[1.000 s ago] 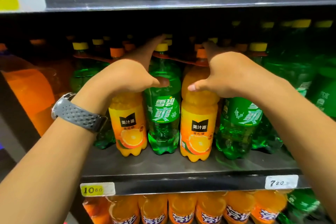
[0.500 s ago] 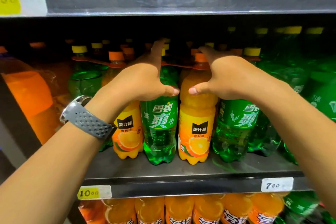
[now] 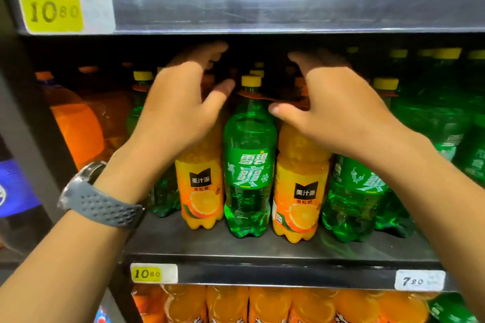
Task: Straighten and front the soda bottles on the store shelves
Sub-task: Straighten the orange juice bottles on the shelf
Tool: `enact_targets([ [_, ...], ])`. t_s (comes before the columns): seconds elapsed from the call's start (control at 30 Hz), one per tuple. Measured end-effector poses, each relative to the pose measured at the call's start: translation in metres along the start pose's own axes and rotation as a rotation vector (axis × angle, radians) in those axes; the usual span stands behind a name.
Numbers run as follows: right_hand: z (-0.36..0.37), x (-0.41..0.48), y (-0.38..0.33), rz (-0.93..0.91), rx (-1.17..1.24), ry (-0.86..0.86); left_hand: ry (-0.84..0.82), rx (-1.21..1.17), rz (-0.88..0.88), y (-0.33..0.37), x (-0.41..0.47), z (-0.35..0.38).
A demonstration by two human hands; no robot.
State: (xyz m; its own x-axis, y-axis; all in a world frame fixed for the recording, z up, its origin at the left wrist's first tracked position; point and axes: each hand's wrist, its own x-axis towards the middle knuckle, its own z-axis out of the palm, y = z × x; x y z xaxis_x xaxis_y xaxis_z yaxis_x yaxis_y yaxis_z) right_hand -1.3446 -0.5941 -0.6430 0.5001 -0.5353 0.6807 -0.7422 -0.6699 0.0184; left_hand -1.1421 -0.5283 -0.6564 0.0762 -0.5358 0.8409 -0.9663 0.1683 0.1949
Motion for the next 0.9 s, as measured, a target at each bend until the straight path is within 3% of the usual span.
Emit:
enact_targets([
  [0.07,-0.003,0.007,-0.026,-0.099,0.109,0.064,0.097,0.209,-0.023,-0.024,-0.004,-0.018],
  [0.13,0.000,0.017,-0.051,-0.181,0.190,0.020,-0.001,0.381,-0.145,-0.050,-0.006,-0.027],
  [0.23,0.011,0.040,-0.085,-0.236,0.223,-0.139,-0.172,0.457,-0.305,-0.077,-0.004,-0.032],
  [0.33,0.026,0.059,-0.105,-0.227,0.214,-0.308,-0.354,0.556,-0.402,-0.085,-0.001,-0.025],
  [0.47,0.042,0.072,-0.114,-0.167,0.104,-0.525,-0.476,0.587,-0.493,-0.088,0.007,-0.016],
  [0.6,0.056,0.076,-0.122,-0.067,0.113,-0.638,-0.334,0.345,-0.704,-0.080,0.008,-0.005],
  [0.7,0.060,0.078,-0.125,-0.015,0.163,-0.594,-0.197,0.228,-0.844,-0.085,-0.017,0.014],
  [0.83,0.065,0.078,-0.123,0.109,0.290,-0.603,-0.025,-0.194,-1.176,-0.098,-0.044,0.036],
  [0.9,0.070,0.077,-0.124,0.128,0.254,-0.618,0.086,-0.370,-1.216,-0.100,-0.048,0.039],
])
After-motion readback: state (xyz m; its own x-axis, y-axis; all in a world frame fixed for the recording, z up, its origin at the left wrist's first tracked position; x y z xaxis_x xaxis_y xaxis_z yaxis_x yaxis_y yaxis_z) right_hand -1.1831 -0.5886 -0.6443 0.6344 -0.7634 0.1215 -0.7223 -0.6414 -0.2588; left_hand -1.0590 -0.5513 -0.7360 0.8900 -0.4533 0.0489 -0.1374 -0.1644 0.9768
